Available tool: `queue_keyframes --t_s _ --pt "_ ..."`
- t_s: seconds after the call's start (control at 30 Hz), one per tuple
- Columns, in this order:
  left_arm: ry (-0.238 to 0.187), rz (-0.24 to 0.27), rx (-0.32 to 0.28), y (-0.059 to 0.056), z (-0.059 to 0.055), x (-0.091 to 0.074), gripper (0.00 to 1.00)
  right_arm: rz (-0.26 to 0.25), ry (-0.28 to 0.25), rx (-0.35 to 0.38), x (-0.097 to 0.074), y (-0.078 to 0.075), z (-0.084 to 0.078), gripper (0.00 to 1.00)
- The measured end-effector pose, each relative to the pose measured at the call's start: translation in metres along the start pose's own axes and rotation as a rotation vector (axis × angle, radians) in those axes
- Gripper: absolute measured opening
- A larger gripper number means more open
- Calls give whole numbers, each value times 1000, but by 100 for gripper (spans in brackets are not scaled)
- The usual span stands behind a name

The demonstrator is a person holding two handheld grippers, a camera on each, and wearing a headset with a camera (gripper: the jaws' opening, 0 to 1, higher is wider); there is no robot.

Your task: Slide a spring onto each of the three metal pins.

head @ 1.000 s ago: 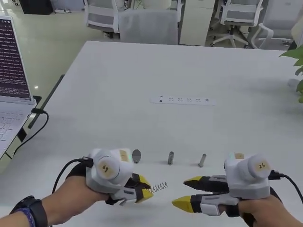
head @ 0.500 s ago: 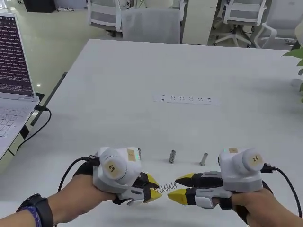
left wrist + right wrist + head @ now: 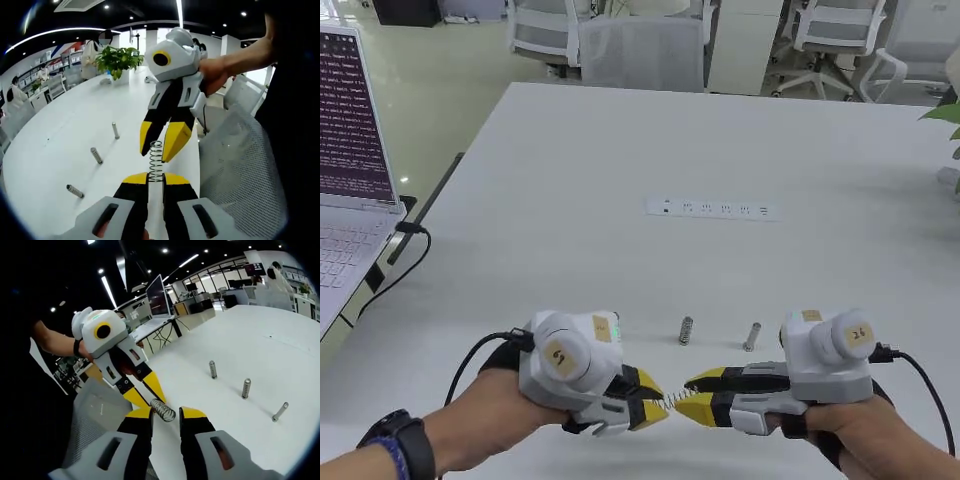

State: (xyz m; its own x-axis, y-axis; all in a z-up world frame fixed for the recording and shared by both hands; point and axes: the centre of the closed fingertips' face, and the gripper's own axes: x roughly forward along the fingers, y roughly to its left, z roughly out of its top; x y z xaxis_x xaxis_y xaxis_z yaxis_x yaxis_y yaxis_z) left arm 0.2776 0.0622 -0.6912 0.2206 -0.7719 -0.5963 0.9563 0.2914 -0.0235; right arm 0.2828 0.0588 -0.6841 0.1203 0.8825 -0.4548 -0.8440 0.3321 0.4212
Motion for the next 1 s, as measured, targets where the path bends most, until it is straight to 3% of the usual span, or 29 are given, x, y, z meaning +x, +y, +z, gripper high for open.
queue_keyframes --t_s 0.5,0.8,1.0 --pt "0 -19 34 -5 -2 2 2 33 15 -2 0 9 -1 10" --pt "-2 6 44 -4 -1 7 2 30 36 -18 3 12 8 8" --pt "-19 26 11 -2 -1 11 2 12 64 -41 4 11 10 8"
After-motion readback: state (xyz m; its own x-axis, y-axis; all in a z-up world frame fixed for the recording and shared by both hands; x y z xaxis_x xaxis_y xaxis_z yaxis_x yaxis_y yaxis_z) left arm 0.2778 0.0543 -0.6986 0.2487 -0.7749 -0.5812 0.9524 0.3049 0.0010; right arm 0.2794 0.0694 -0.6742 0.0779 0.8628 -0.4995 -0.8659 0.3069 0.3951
